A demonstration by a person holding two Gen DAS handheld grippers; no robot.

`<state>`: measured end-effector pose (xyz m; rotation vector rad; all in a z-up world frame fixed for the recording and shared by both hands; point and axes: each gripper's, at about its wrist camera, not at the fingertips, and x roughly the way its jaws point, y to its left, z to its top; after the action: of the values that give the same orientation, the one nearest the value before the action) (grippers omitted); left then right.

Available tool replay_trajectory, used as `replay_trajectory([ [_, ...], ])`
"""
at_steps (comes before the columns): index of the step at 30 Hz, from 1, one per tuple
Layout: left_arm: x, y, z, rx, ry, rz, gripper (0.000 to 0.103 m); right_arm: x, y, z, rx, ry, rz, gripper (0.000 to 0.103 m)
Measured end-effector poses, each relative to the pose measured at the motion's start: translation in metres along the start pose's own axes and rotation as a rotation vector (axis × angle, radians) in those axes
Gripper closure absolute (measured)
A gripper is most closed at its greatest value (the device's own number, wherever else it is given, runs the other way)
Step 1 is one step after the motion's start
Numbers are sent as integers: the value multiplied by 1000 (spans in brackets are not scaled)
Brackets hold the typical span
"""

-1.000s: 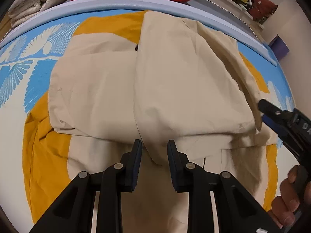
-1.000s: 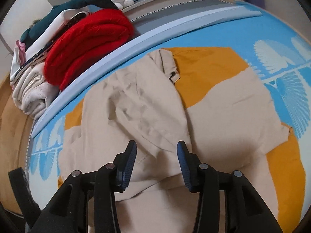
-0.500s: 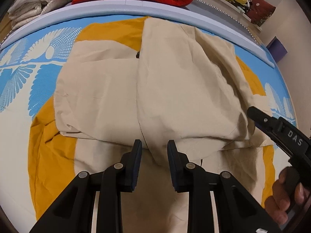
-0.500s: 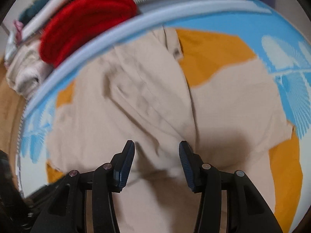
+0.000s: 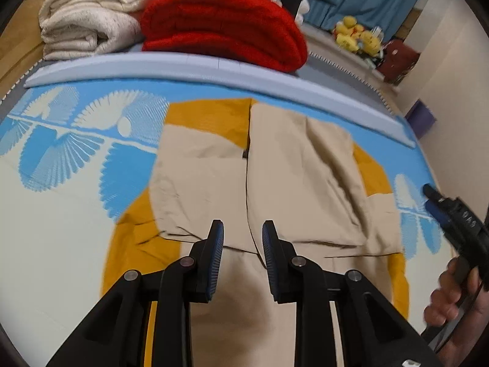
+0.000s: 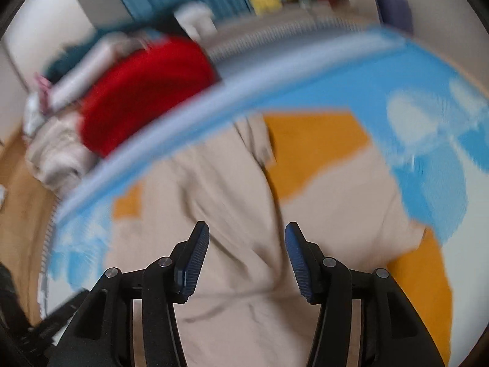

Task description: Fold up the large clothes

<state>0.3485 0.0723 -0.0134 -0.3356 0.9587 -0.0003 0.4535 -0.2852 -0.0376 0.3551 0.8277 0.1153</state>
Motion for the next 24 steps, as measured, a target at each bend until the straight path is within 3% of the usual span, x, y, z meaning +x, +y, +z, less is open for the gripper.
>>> replay_trajectory([
  [3, -34, 13, -4, 23, -53, -14, 84, -49, 11, 10, -73, -132, 10, 49],
  [5, -56, 25, -10, 16, -75, -40, 89, -72, 11, 12, -112, -167, 10, 52],
  [7, -85, 40, -24, 10, -108, -56, 90, -103, 8, 14, -128, -197, 52, 62],
  [8, -97, 46, -30, 11, -121, -47, 90, -122, 3, 12, -129, -213, 71, 80],
  [9, -112, 54, -40, 10, -130, -29, 90, -140, -3, 10, -136, -224, 79, 89],
  [13, -143, 86, -96, -28, -82, -9, 90, -215, -40, -10, -137, -276, 60, 89],
  [16, -144, 107, -148, -27, -22, 36, 90, -251, -80, -41, -120, -235, 30, 86],
  [18, -132, 133, -186, -95, 66, 75, 90, -262, -114, -74, -100, -158, -24, 66],
  [20, -117, 155, -209, -196, 187, 105, 91, -266, -146, -103, -59, -120, -96, 54],
  [24, -103, 176, -226, -253, 261, 97, 91, -246, -208, -166, 34, 51, -151, 51],
])
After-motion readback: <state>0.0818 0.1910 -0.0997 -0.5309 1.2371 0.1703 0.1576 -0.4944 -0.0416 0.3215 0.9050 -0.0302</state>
